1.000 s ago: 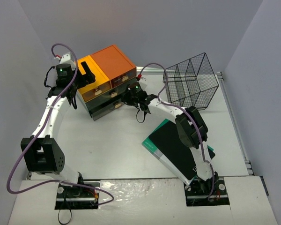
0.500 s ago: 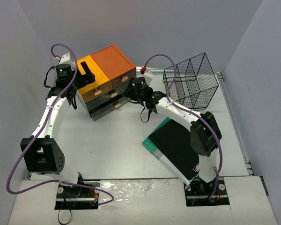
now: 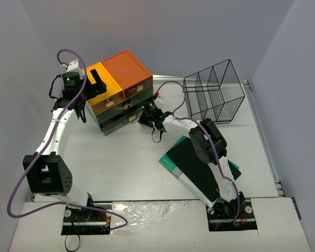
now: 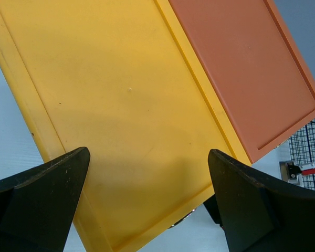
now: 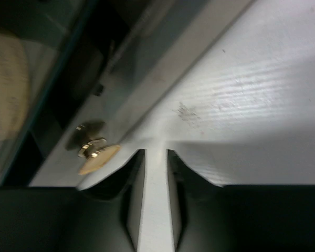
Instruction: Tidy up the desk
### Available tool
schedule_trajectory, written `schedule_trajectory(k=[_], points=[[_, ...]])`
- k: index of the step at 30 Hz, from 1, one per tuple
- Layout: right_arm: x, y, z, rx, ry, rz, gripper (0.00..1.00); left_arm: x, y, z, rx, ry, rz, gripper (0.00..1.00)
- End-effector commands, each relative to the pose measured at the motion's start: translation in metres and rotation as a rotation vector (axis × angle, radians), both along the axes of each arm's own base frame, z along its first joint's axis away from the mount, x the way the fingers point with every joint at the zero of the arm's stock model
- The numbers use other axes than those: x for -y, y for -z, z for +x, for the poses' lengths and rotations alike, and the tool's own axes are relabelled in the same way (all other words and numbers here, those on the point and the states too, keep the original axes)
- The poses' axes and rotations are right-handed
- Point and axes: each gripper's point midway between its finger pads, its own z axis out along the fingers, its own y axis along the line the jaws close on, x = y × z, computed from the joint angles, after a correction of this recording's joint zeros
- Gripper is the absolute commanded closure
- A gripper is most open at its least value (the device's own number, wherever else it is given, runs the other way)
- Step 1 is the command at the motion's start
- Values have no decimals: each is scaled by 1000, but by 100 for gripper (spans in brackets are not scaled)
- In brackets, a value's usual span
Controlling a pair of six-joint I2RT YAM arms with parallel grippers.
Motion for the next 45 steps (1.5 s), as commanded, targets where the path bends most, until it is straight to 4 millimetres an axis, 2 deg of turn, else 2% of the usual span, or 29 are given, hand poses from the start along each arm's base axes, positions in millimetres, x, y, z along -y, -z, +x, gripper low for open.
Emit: schedule_trajectory(k=[1,7,13,17,24,26,30,32,34,36,40,43,45], points=[[-14,-48,34,114,27,142,87,-39,75,-43,-305,-127,46,3],[-16,-31,43,75,42,225,92,-39,75,-42,-305,-126,43,3],[-30,-28,54,90,14,351,92,-39,73,-43,-305,-127,43,3],[-43,-51,64,162,-30,458,91,-41,72,-45,-310,-132,48,3],[-53,-92,78,246,-75,560,87,-41,72,-44,-313,-131,51,3],[-56,-99,80,253,-91,570,86,-40,73,-45,-315,-130,50,3],[-49,-105,78,246,-83,537,82,-41,73,-45,-313,-132,50,3],[-38,-102,76,231,-44,480,81,-41,72,-44,-313,-133,52,3],[-26,-89,68,198,-10,423,79,-41,71,-44,-310,-133,51,3],[-19,-92,63,188,9,409,79,-41,71,-44,-311,-133,51,3],[-9,-85,49,152,21,358,78,-41,71,-43,-307,-132,49,3],[-2,-89,38,162,22,269,76,-41,70,-42,-305,-132,53,3],[0,-100,30,168,3,228,74,-42,68,-42,-302,-135,55,3]])
